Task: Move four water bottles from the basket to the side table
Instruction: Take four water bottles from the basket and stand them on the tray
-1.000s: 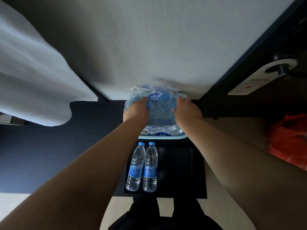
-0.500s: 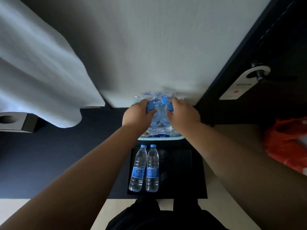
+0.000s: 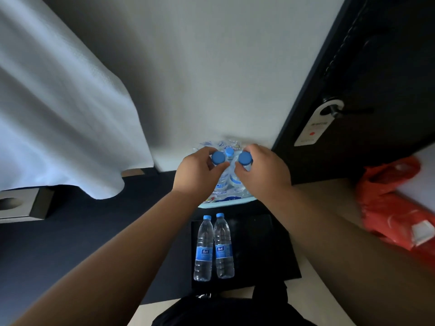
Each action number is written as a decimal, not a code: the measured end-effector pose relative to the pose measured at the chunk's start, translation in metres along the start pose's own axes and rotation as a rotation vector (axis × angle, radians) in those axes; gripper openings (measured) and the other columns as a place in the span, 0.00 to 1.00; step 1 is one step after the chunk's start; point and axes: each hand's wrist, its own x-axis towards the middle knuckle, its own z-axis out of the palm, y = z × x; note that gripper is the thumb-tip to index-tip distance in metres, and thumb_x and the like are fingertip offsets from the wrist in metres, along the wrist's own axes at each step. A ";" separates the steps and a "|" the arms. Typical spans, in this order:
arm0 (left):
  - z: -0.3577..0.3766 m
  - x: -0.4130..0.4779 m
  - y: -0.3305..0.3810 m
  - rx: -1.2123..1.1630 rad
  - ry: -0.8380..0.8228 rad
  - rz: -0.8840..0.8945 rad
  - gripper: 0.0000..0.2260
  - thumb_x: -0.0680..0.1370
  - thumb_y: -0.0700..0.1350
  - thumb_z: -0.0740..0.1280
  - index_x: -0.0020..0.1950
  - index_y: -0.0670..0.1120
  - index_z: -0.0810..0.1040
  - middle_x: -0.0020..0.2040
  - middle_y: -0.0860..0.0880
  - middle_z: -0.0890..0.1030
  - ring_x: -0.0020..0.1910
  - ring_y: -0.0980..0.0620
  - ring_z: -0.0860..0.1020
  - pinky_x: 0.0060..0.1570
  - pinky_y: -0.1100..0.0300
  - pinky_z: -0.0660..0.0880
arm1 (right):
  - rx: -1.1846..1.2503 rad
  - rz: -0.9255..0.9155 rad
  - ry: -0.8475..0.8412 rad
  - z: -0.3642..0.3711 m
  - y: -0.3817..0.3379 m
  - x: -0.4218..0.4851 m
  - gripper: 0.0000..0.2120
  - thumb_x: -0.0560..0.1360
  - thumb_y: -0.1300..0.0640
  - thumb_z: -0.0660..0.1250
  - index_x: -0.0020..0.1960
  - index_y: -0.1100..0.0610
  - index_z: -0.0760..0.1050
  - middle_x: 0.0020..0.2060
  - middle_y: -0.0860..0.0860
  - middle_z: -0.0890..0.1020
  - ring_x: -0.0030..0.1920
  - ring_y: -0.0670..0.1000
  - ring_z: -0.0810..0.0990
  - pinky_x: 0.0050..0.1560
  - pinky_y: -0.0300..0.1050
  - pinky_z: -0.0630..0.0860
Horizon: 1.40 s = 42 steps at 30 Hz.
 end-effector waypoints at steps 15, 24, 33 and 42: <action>0.042 -0.065 -0.001 0.013 -0.227 -0.112 0.11 0.72 0.62 0.73 0.47 0.58 0.79 0.32 0.57 0.78 0.31 0.60 0.76 0.31 0.61 0.72 | -0.010 0.205 -0.242 0.004 0.032 -0.076 0.10 0.74 0.44 0.70 0.43 0.50 0.75 0.38 0.46 0.78 0.37 0.48 0.78 0.39 0.55 0.82; 0.110 -0.103 -0.032 0.050 -0.318 -0.367 0.09 0.73 0.60 0.73 0.44 0.57 0.78 0.35 0.58 0.81 0.36 0.60 0.79 0.38 0.57 0.78 | 0.142 0.312 -0.467 0.049 0.099 -0.111 0.08 0.74 0.51 0.72 0.39 0.52 0.76 0.35 0.48 0.79 0.31 0.46 0.81 0.26 0.39 0.75; 0.170 -0.135 -0.063 0.207 -0.399 -0.511 0.12 0.73 0.62 0.71 0.42 0.56 0.75 0.35 0.57 0.79 0.34 0.58 0.77 0.30 0.60 0.71 | 0.148 0.456 -0.627 0.092 0.143 -0.131 0.05 0.72 0.49 0.73 0.42 0.49 0.78 0.35 0.46 0.82 0.34 0.45 0.81 0.33 0.43 0.78; 0.195 -0.111 -0.088 0.335 -0.318 -0.590 0.18 0.72 0.69 0.68 0.36 0.58 0.68 0.32 0.58 0.76 0.30 0.57 0.75 0.26 0.61 0.64 | 0.089 0.461 -0.695 0.134 0.163 -0.109 0.13 0.77 0.42 0.70 0.53 0.51 0.80 0.42 0.47 0.84 0.41 0.49 0.84 0.37 0.45 0.78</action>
